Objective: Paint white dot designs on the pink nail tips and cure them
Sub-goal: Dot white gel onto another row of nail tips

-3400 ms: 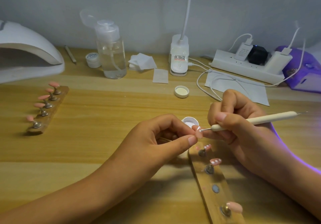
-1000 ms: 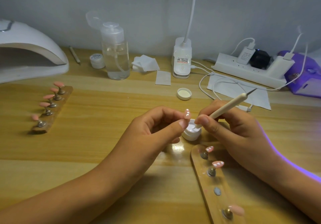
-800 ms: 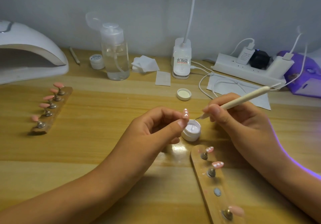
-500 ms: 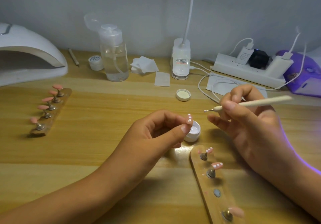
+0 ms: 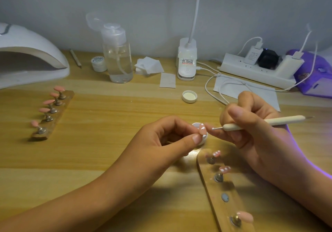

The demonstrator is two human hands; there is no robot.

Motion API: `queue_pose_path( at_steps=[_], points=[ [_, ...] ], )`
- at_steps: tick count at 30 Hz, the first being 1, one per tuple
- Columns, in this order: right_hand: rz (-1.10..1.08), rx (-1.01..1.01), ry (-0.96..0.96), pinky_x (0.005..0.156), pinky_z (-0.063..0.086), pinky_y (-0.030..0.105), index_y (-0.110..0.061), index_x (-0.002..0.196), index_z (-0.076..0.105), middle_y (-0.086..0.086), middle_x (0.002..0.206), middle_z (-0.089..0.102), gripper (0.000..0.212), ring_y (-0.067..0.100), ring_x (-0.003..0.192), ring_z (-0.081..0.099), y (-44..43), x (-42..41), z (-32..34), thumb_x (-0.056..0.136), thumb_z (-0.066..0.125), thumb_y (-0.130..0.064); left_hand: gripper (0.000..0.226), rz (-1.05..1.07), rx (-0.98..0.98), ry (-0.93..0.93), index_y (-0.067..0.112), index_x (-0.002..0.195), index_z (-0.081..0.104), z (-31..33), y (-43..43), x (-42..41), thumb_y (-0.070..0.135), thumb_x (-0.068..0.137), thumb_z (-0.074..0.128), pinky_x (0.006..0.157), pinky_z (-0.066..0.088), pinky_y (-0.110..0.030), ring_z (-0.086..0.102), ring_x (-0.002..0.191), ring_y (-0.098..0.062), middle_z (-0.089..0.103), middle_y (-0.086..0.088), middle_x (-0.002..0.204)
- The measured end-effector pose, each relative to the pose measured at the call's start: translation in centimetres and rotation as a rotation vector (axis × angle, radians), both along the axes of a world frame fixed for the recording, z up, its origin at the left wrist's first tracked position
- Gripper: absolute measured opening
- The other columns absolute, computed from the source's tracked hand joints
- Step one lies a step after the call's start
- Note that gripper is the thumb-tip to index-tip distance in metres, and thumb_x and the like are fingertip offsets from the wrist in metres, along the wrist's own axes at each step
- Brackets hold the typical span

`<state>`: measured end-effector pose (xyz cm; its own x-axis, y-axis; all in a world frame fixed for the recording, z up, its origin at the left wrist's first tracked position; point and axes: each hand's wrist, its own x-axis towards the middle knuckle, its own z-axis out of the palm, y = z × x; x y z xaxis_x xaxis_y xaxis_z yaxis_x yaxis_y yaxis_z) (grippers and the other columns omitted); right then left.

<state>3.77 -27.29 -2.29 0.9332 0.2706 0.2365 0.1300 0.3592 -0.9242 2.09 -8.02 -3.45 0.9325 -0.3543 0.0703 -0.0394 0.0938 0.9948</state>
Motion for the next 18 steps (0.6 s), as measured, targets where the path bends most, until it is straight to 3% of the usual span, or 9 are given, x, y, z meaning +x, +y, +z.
queue_pose_path(
  at_steps=[11, 18],
  points=[
    [0.085, -0.014, 0.007, 0.066, 0.057, 0.028, -0.018, 0.068, 0.058, -0.001, 0.066, 0.057, 0.016, 0.008, 0.062, 0.061, -0.13, -0.04, -0.16, 0.075, 0.071, -0.012, 0.005, -0.018, 0.044, -0.009, 0.025, 0.079, 0.071, -0.06, 0.17, -0.05, 0.028, 0.076, 0.069, 0.064, 0.047, -0.015, 0.057, 0.066, -0.003, 0.066, 0.011, 0.071],
    [0.092, -0.012, -0.005, 0.064, 0.057, 0.026, -0.020, 0.065, 0.057, -0.002, 0.064, 0.058, 0.017, 0.006, 0.058, 0.060, -0.01, 0.02, -0.15, 0.078, 0.061, -0.009, 0.008, -0.028, 0.049, -0.030, 0.028, 0.080, 0.071, -0.33, 0.19, 0.05, 0.033, 0.074, 0.071, 0.064, 0.047, -0.015, 0.058, 0.068, -0.002, 0.068, 0.010, 0.075]
  ],
)
